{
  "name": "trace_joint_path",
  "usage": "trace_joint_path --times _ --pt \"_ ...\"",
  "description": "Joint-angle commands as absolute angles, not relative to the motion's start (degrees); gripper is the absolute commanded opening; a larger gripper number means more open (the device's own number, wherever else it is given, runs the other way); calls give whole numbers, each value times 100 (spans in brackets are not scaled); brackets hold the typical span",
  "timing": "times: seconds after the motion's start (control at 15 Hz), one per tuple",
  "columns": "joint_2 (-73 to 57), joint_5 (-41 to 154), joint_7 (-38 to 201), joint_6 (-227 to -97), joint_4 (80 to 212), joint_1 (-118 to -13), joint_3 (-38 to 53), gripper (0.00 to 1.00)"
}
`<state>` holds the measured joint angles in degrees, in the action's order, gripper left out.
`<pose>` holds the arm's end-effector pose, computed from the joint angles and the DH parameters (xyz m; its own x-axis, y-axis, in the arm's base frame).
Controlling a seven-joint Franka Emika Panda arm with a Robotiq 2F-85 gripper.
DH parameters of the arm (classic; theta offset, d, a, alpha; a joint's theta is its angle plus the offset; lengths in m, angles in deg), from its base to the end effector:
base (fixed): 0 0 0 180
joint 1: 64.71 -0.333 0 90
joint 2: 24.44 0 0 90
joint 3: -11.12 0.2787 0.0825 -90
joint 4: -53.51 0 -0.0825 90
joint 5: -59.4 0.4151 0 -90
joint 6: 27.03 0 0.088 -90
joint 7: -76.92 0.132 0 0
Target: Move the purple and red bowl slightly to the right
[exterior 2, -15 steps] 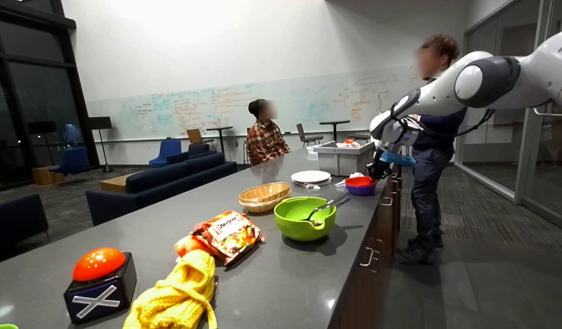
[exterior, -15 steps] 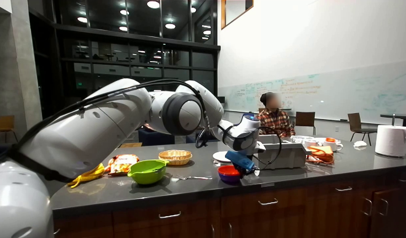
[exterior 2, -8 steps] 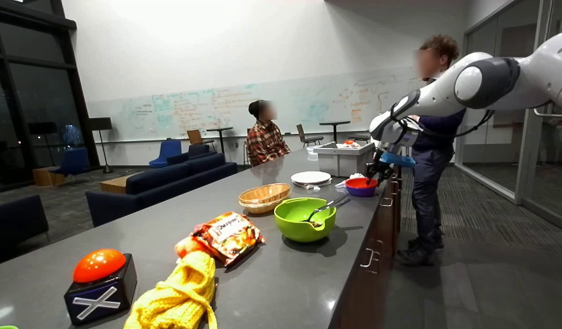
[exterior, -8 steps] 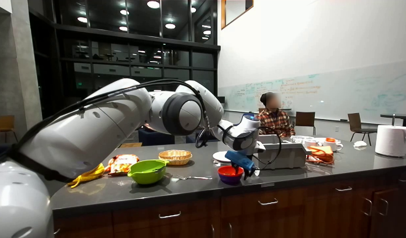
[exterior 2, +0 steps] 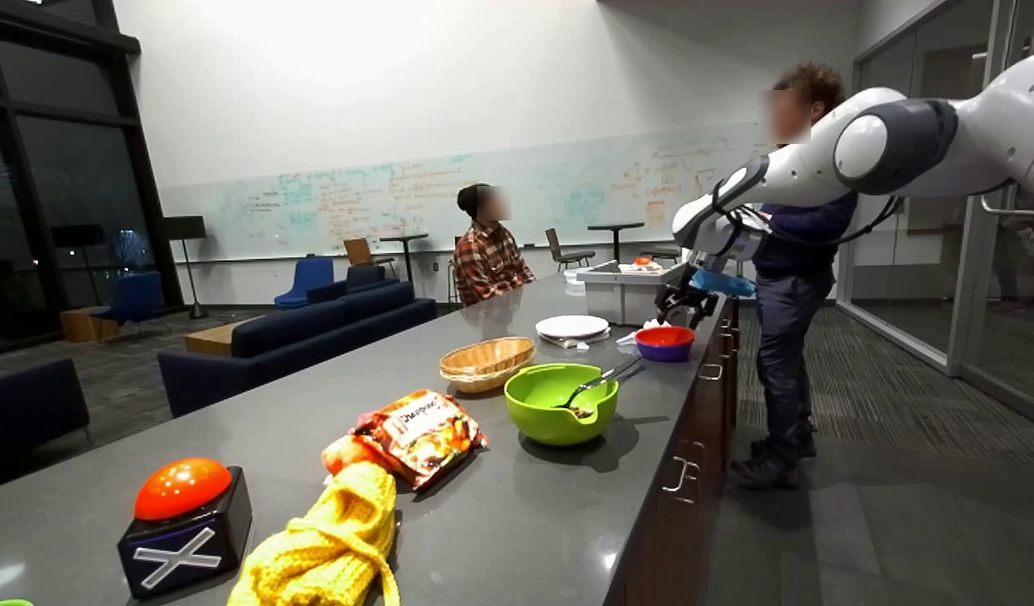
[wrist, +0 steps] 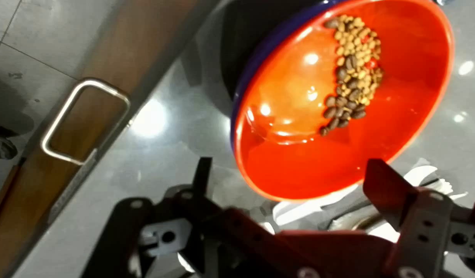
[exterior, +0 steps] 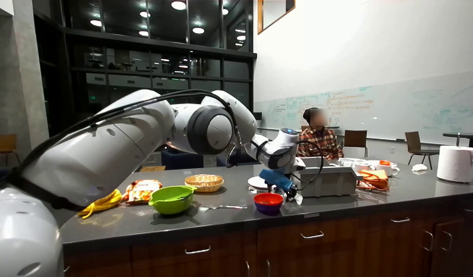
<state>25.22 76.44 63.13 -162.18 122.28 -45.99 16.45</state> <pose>0.7696 -0.1930 0.2281 0.9158 -0.2461 0.3173 -0.1668 -0.9520 -0.2568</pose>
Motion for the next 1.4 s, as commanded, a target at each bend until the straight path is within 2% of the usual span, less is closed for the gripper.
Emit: trace_joint_path --times 0.0,0.4,1.0,1.33 --pt "1986 7680 6141 -16383 12541 -4691 1752 100" --pt "1057 7736 5334 -16589 13244 -4848 2159 100" --pt "-551 6946 4856 -14700 14562 -5382 1797 100" --pt "-1199 6880 4283 -14099 15025 -5546 1703 100"
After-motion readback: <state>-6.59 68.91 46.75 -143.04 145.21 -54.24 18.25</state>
